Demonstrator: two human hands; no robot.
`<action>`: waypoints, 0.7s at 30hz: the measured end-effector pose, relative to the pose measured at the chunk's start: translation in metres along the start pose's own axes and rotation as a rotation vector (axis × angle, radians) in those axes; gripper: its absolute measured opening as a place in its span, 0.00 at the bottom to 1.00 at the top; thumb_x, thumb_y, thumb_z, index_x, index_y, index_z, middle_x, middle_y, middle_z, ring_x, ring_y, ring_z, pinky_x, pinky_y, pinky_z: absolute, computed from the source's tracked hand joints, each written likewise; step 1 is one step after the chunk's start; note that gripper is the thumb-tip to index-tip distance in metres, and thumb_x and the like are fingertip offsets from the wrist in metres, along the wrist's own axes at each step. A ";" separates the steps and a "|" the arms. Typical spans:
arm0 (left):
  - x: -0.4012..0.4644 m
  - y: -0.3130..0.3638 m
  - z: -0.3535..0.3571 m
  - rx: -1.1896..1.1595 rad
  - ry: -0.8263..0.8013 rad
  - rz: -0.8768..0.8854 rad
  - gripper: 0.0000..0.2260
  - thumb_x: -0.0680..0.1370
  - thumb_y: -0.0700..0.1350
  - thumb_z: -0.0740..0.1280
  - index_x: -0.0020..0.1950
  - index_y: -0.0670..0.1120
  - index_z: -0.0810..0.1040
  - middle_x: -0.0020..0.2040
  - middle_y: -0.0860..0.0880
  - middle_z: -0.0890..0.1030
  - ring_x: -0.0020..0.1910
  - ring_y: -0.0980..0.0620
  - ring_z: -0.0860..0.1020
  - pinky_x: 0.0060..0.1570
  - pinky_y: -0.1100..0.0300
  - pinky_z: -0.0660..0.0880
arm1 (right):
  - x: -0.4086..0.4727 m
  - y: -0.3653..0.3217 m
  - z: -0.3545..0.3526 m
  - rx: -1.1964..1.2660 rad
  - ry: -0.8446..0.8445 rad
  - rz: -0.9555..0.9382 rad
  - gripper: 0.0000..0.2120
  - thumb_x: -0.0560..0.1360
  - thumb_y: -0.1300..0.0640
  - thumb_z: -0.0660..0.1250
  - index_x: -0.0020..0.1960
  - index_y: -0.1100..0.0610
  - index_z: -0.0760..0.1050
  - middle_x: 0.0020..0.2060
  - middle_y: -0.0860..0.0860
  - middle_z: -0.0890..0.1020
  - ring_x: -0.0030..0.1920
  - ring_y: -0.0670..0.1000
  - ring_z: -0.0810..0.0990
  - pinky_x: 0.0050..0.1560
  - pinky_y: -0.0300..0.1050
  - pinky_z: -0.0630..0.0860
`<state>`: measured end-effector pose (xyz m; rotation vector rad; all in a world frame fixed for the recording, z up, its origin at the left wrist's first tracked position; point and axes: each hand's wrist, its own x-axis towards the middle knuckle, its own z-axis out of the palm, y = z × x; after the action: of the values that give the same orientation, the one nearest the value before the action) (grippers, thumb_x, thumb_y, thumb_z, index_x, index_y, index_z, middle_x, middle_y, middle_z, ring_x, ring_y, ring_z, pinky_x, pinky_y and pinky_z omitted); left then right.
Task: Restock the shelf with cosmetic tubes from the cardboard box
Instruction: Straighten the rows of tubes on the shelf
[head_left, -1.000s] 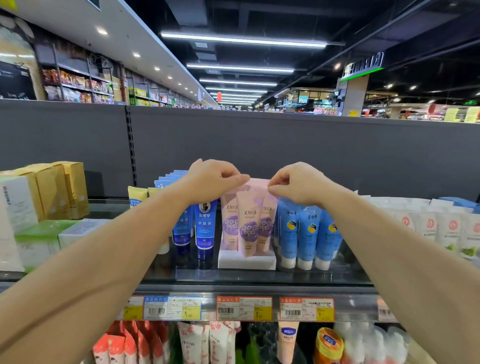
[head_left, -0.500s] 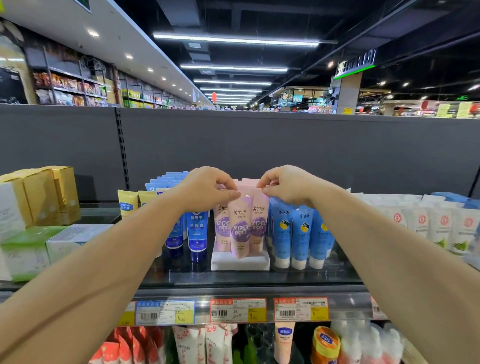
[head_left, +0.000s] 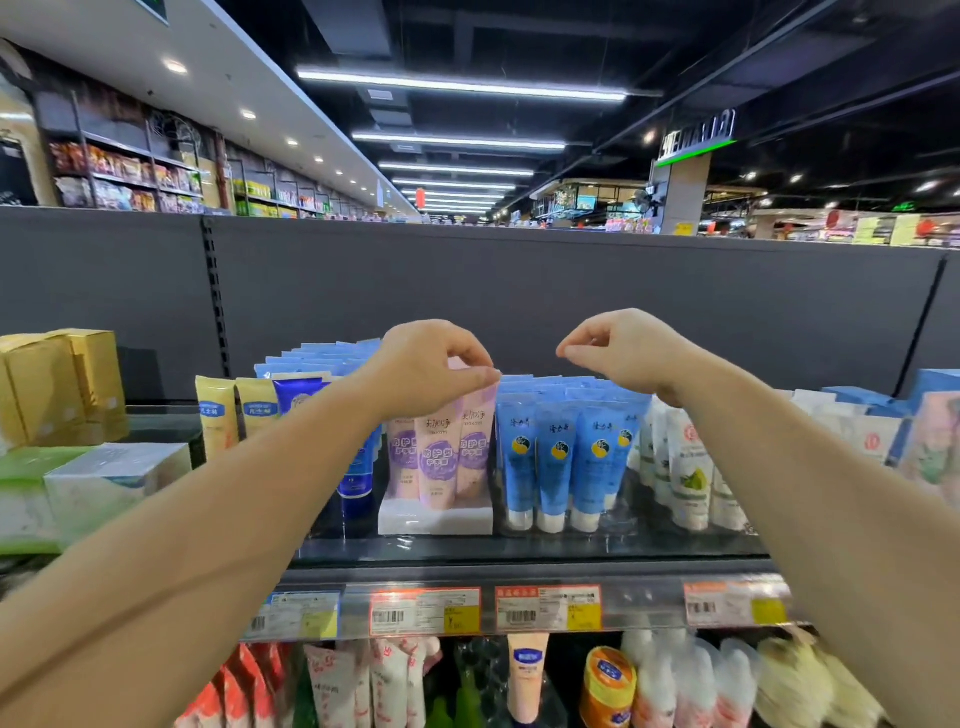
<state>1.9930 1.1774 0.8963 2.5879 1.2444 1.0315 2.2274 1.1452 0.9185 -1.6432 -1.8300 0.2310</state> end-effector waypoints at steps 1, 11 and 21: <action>0.001 0.006 0.005 0.021 -0.008 0.010 0.06 0.75 0.55 0.70 0.48 0.54 0.83 0.48 0.59 0.80 0.52 0.57 0.76 0.59 0.56 0.71 | -0.003 0.007 -0.004 -0.004 0.003 0.002 0.07 0.78 0.52 0.65 0.50 0.48 0.82 0.48 0.44 0.81 0.47 0.43 0.78 0.41 0.38 0.72; 0.008 0.050 0.034 0.210 -0.120 0.068 0.13 0.76 0.56 0.69 0.58 0.54 0.81 0.61 0.55 0.78 0.59 0.54 0.75 0.62 0.57 0.67 | -0.027 0.049 -0.027 -0.061 -0.035 0.037 0.05 0.76 0.54 0.67 0.49 0.48 0.81 0.46 0.43 0.81 0.46 0.41 0.77 0.40 0.35 0.69; 0.014 0.050 0.047 0.208 -0.116 0.006 0.09 0.77 0.53 0.68 0.55 0.54 0.83 0.46 0.60 0.77 0.50 0.58 0.75 0.63 0.56 0.68 | -0.027 0.057 -0.009 -0.163 -0.094 -0.031 0.03 0.75 0.48 0.69 0.48 0.43 0.80 0.47 0.44 0.80 0.49 0.45 0.78 0.54 0.47 0.77</action>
<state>2.0602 1.1636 0.8852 2.7594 1.3828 0.7770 2.2796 1.1280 0.8853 -1.7389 -1.9883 0.1513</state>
